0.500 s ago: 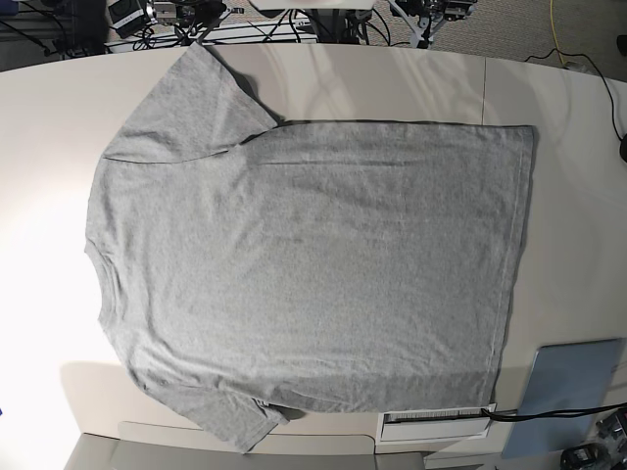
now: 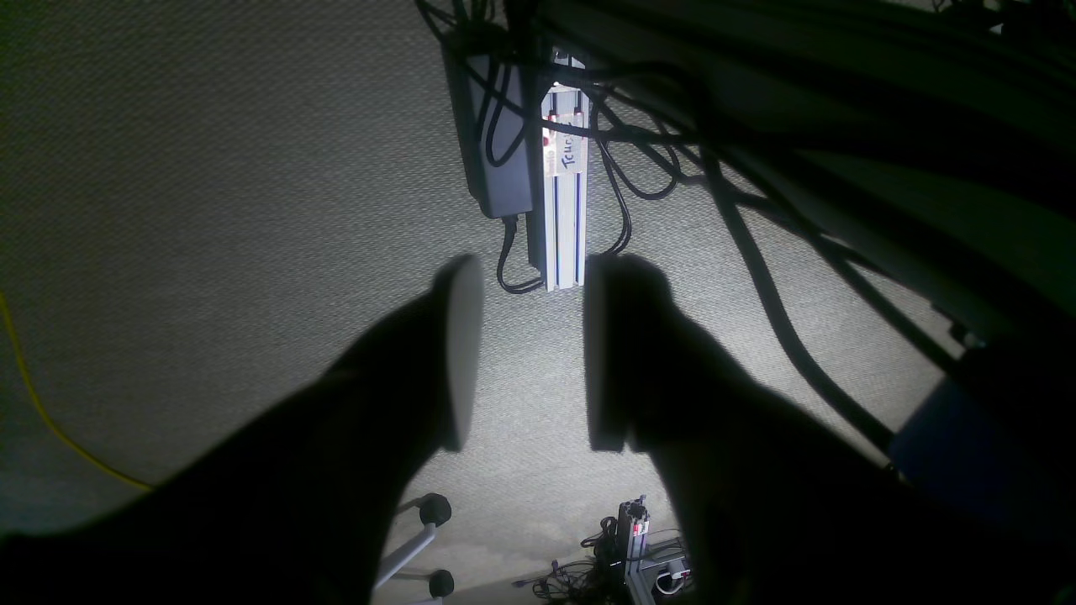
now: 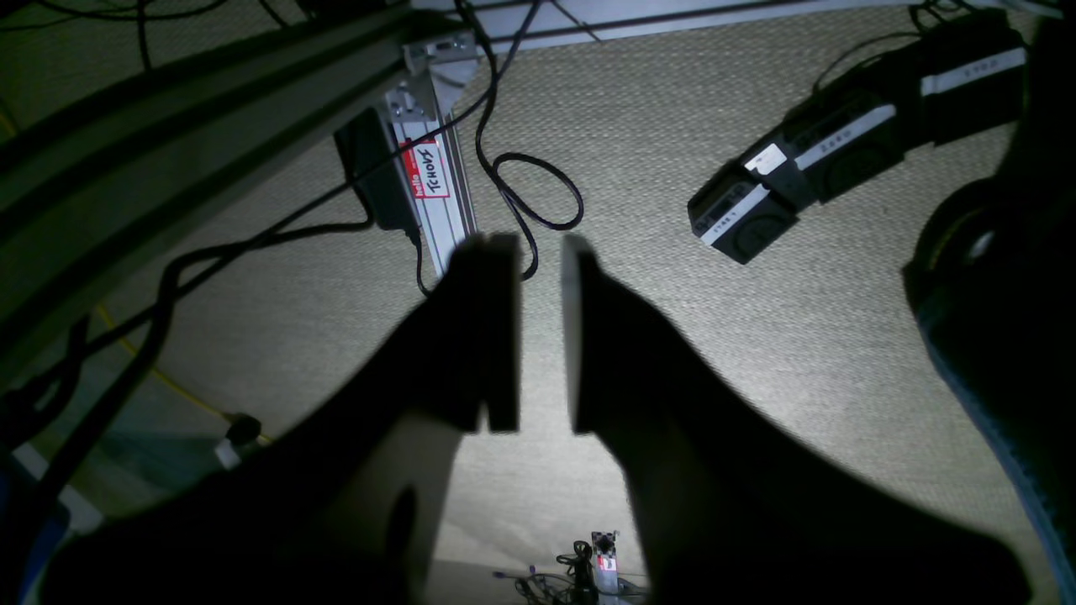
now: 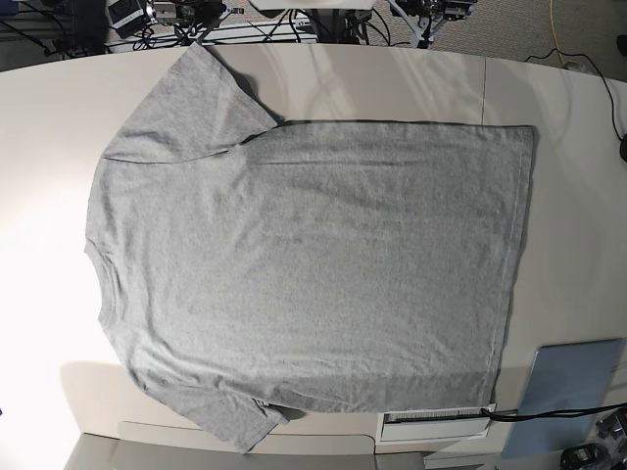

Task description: Fold the T-shirt properly

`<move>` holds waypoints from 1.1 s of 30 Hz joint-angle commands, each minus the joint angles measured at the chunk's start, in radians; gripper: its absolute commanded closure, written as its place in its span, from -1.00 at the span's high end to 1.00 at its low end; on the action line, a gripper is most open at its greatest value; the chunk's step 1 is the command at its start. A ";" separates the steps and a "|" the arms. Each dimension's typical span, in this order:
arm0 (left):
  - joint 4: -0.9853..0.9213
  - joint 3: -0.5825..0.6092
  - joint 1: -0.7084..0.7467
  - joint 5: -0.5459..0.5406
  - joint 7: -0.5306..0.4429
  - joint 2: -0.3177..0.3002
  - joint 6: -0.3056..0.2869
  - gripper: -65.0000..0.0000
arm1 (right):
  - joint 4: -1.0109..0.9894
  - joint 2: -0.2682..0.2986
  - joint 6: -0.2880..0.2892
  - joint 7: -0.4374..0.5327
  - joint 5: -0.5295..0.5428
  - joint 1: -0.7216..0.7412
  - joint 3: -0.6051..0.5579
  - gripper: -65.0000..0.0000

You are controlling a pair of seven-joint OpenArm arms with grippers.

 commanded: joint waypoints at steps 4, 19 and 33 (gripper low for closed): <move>0.004 -0.001 0.005 -0.003 0.006 -0.005 -0.008 -0.32 | 0.005 0.006 0.009 0.003 0.009 -0.003 0.000 -0.70; 0.106 -0.001 0.082 -0.003 -0.001 -0.011 -0.077 -0.32 | 0.006 0.047 0.039 -0.016 0.086 -0.037 0.000 -0.70; 0.700 -0.001 0.448 -0.183 0.128 -0.011 -0.167 -0.33 | 0.284 0.128 0.300 -0.013 0.241 -0.283 0.000 -0.70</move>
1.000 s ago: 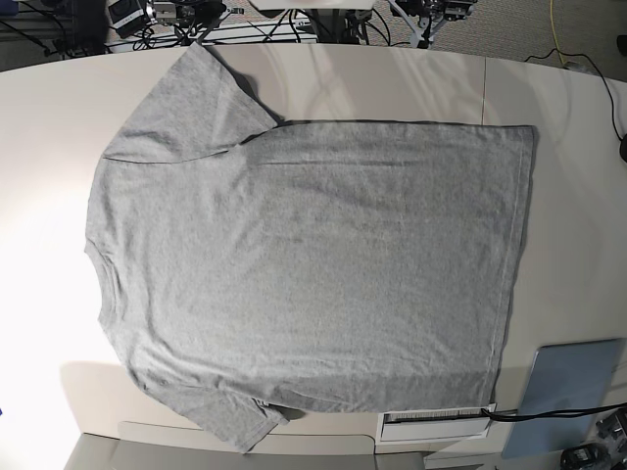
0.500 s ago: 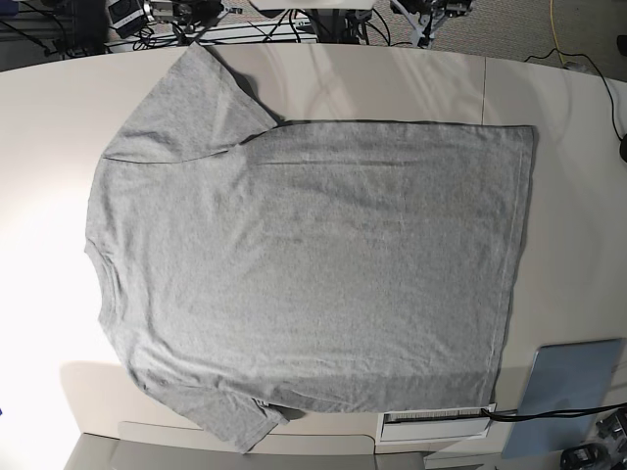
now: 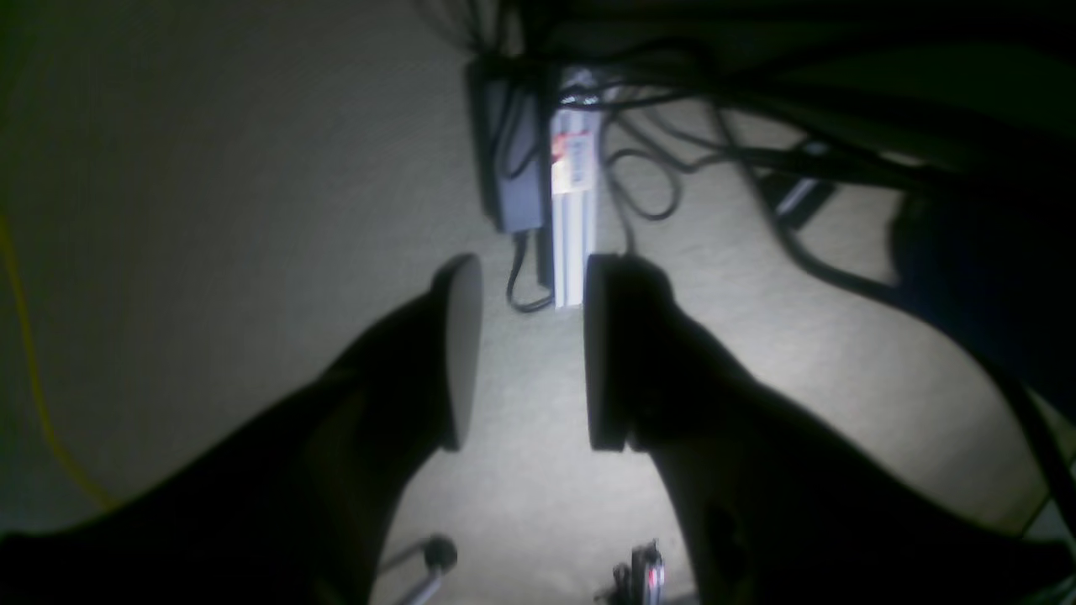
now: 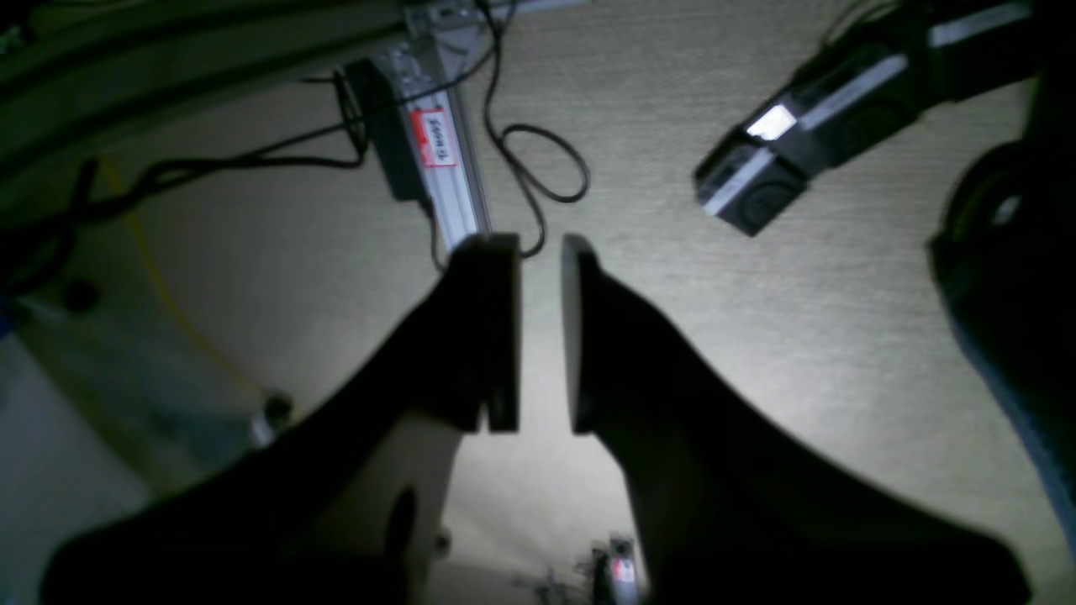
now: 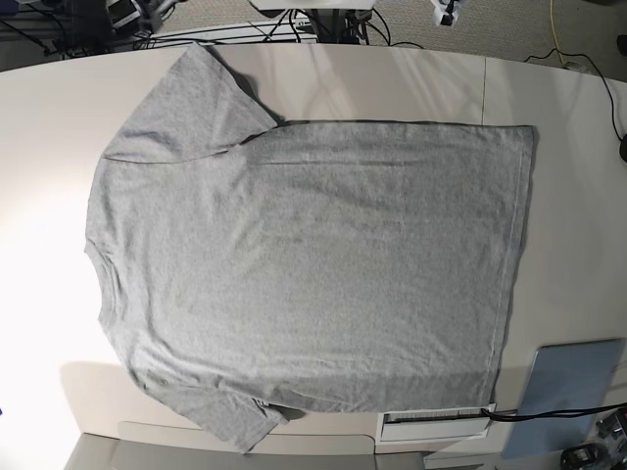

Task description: Fold the T-shirt properly

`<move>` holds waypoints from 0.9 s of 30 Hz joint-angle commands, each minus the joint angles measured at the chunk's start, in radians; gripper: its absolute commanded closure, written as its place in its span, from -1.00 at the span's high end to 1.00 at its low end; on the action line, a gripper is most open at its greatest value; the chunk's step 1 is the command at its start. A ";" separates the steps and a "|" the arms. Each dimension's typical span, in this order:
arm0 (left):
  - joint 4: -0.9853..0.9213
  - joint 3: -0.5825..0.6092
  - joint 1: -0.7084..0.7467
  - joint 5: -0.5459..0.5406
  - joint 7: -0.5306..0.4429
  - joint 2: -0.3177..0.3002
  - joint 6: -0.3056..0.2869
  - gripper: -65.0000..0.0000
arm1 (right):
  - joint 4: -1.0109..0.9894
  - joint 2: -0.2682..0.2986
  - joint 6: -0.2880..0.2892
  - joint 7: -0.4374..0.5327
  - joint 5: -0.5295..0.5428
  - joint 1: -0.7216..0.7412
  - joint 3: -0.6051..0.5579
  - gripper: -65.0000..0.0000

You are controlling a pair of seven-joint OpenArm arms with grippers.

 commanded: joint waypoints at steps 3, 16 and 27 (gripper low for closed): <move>0.140 -0.001 0.093 -0.047 0.031 -0.007 -0.007 -0.32 | 0.172 0.017 0.002 0.006 0.076 -0.127 0.003 -0.70; 0.752 -0.001 0.391 -0.065 0.081 -0.106 -0.046 -0.33 | 0.941 0.048 0.002 -0.077 0.243 -0.566 0.004 -0.70; 1.173 -0.002 0.476 0.172 0.106 -0.343 0.060 -0.32 | 1.403 0.142 0.002 -0.145 0.242 -0.692 0.005 -0.70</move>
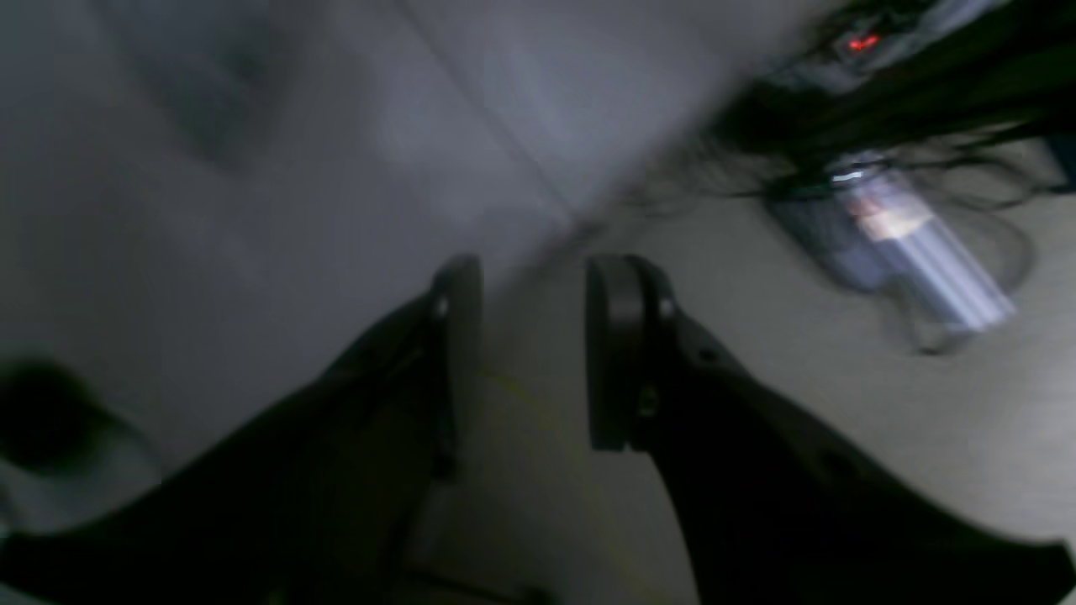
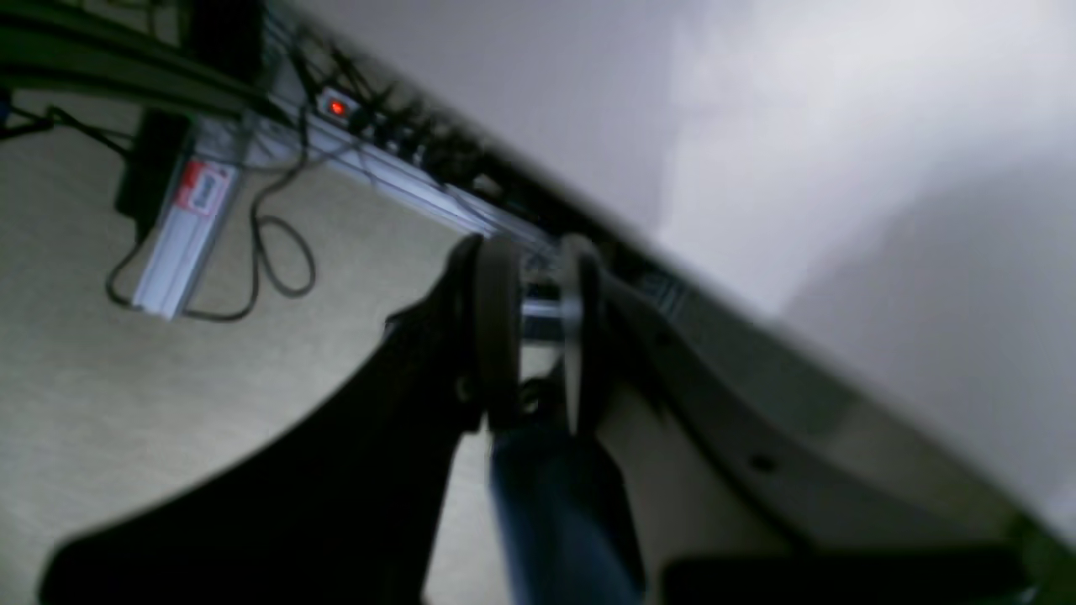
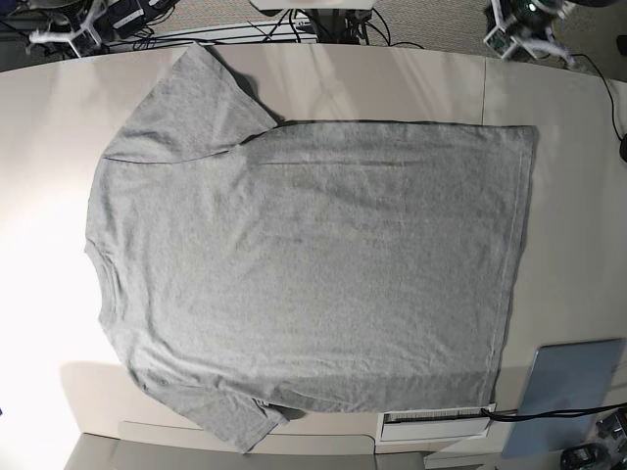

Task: Fold the T-shirt properly
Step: 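Move both grippers down to the shoulder corners of the grey T-shirt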

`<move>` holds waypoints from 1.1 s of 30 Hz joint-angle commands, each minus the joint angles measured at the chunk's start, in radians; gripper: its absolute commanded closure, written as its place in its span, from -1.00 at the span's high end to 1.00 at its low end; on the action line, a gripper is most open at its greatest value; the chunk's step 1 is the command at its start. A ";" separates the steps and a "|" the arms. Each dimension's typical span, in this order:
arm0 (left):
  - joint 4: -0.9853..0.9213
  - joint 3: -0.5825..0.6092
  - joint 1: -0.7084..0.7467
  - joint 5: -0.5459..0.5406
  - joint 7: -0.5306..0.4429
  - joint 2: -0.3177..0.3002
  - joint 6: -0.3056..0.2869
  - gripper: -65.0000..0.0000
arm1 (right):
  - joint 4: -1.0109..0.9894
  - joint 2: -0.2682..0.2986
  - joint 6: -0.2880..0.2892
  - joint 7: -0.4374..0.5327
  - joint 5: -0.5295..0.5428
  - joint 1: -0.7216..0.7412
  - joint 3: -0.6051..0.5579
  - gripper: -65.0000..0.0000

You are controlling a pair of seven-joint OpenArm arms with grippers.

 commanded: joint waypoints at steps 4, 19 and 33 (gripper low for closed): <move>0.035 -0.006 -0.024 0.065 -0.043 -0.082 -0.013 -0.32 | 0.133 0.011 -0.003 -0.003 0.010 -0.009 0.010 -0.70; -0.121 0.007 -0.275 0.112 -0.213 -0.270 -0.172 0.22 | 0.259 0.011 -0.003 -0.105 0.008 0.013 0.009 -0.03; -0.377 0.280 -0.544 0.198 -0.121 -0.275 -0.050 0.22 | 0.245 0.127 -0.003 -0.103 -0.051 0.129 0.009 -0.03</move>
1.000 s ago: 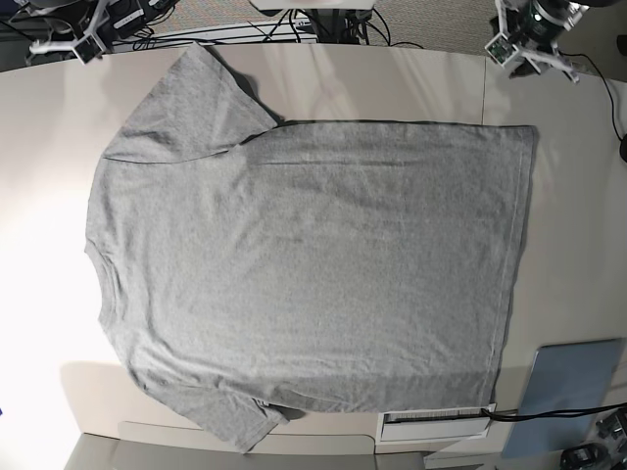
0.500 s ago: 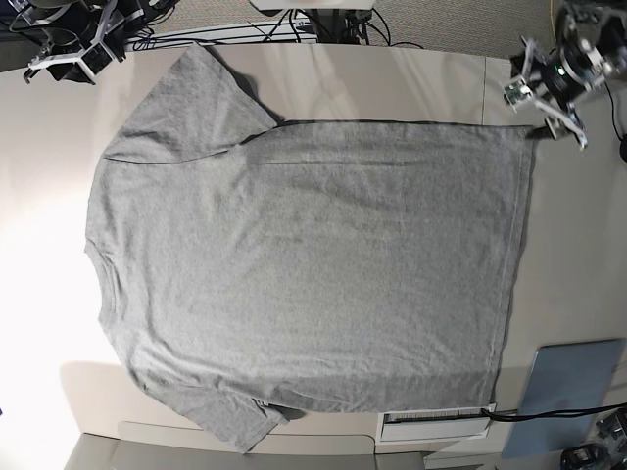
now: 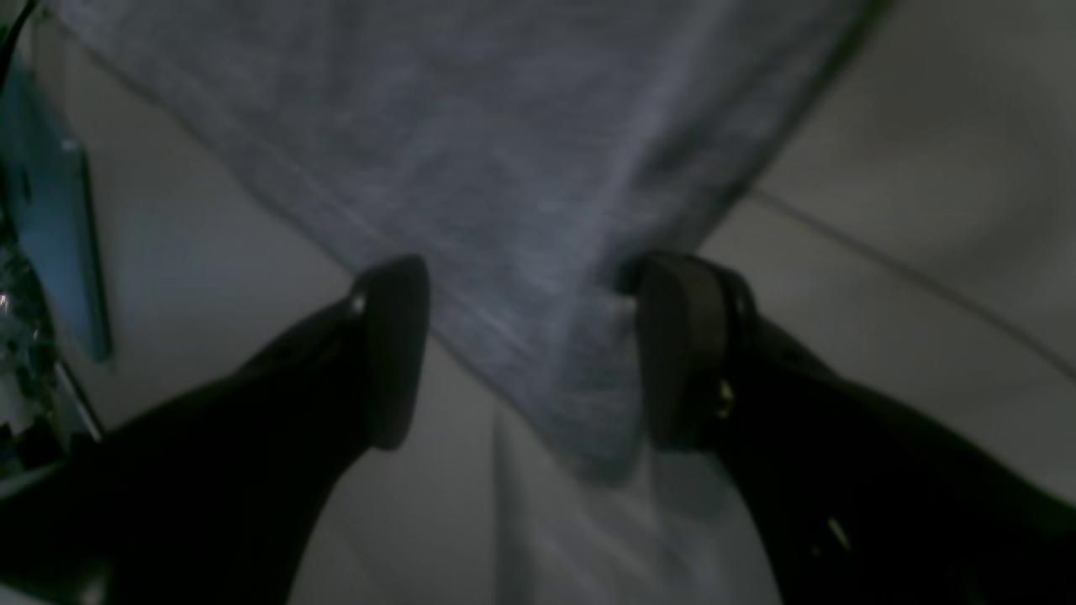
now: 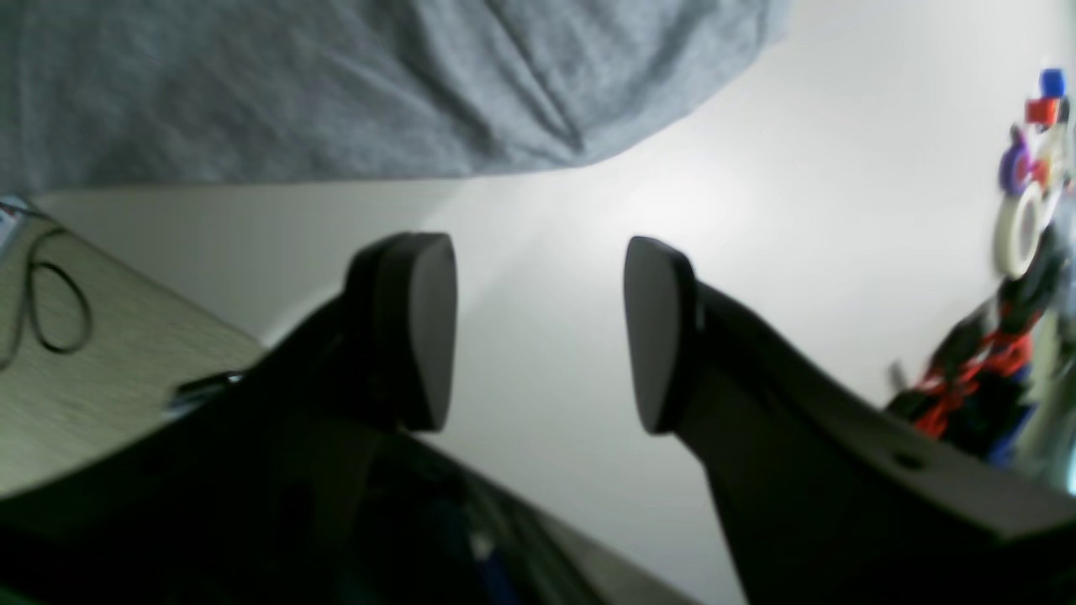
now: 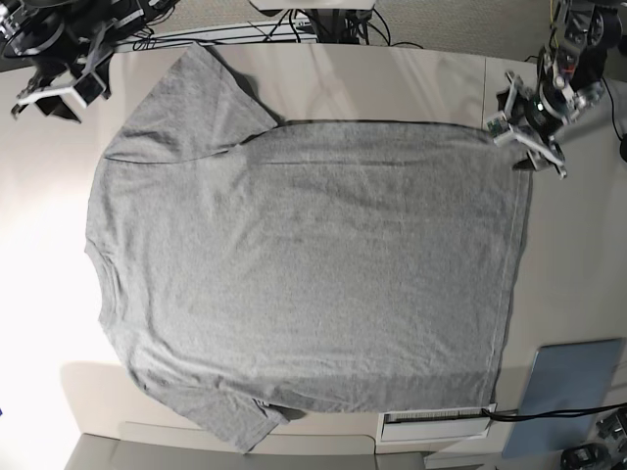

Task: Fold the T-shirt properly
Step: 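Move both grippers down to the shoulder corners of the grey T-shirt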

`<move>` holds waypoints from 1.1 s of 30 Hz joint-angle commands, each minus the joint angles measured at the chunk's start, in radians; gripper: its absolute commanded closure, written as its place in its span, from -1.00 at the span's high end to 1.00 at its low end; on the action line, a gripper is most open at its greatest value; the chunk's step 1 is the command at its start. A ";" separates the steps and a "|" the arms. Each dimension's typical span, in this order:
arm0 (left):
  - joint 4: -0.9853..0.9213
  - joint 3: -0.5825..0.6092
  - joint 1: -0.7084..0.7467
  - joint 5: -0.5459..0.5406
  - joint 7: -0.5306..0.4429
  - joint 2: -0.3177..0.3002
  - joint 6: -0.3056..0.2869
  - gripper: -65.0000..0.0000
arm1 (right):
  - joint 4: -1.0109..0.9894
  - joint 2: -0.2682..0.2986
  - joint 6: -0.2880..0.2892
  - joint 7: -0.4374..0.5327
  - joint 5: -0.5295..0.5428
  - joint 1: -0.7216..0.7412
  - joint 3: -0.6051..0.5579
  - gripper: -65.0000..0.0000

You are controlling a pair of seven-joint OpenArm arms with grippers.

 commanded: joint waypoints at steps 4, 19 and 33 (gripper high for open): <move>-0.052 -0.003 -0.023 0.010 0.017 -0.016 -0.009 0.22 | 0.011 0.077 -0.009 0.016 0.002 -0.007 0.009 -0.03; -0.070 0.000 -0.030 0.059 -0.054 -0.013 -0.153 -1.00 | 0.007 0.122 -0.009 0.062 -0.069 -0.007 0.002 -0.03; -0.069 0.000 -0.029 0.059 -0.050 -0.008 -0.156 -1.00 | -0.193 0.229 -0.009 0.092 -0.388 0.189 -0.442 -0.03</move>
